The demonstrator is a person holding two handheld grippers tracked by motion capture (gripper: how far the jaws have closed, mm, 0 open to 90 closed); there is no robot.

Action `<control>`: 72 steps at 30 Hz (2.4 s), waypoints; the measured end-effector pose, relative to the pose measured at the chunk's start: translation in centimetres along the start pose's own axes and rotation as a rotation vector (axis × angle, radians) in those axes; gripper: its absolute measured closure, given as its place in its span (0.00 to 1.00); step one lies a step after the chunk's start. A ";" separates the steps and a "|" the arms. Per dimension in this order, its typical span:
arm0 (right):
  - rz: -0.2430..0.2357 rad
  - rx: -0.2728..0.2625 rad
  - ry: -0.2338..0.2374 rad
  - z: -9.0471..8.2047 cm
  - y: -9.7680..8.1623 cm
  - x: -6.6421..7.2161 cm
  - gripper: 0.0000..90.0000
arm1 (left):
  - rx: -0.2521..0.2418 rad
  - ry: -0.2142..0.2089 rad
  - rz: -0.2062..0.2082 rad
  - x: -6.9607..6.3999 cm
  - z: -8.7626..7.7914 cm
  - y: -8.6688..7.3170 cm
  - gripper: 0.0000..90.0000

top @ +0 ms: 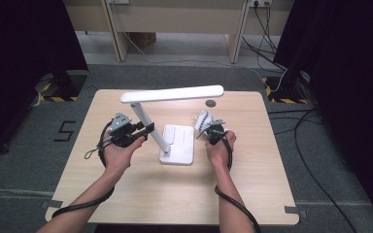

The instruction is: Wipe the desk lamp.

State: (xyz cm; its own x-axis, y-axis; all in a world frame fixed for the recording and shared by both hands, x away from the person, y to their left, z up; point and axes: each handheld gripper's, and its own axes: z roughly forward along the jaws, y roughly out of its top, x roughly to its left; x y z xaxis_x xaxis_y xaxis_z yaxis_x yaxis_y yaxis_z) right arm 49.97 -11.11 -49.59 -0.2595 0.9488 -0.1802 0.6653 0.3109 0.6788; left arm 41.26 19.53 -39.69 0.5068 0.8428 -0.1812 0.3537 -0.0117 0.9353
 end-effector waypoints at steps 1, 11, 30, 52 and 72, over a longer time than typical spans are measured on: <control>0.002 0.001 0.003 0.0 0.0 0.0 0.84 | 0.000 0.000 0.000 0.0 0.0 0.0 0.69; 0.011 -0.002 0.009 0.3 -0.3 0.2 0.72 | 0.000 0.002 0.000 0.0 -0.1 -0.1 0.68; 0.034 0.017 -0.075 0.1 -1.0 -1.3 0.77 | -0.001 0.004 0.003 0.0 -0.1 -0.1 0.68; 0.060 0.033 -0.095 0.0 -1.4 -2.1 0.71 | 0.005 0.000 0.004 0.1 -0.3 -0.3 0.65; 0.050 0.059 -0.025 -1.2 -2.1 -2.1 0.44 | 0.067 -0.036 0.055 0.9 -0.9 -1.4 0.46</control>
State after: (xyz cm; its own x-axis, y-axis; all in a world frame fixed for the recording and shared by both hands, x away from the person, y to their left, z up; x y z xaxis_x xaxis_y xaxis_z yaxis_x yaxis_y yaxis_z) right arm 48.22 -13.82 -49.78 -0.2076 0.9641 -0.1653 0.7170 0.2649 0.6447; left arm 40.55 20.74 -40.85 0.5540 0.8202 -0.1423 0.3756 -0.0938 0.9220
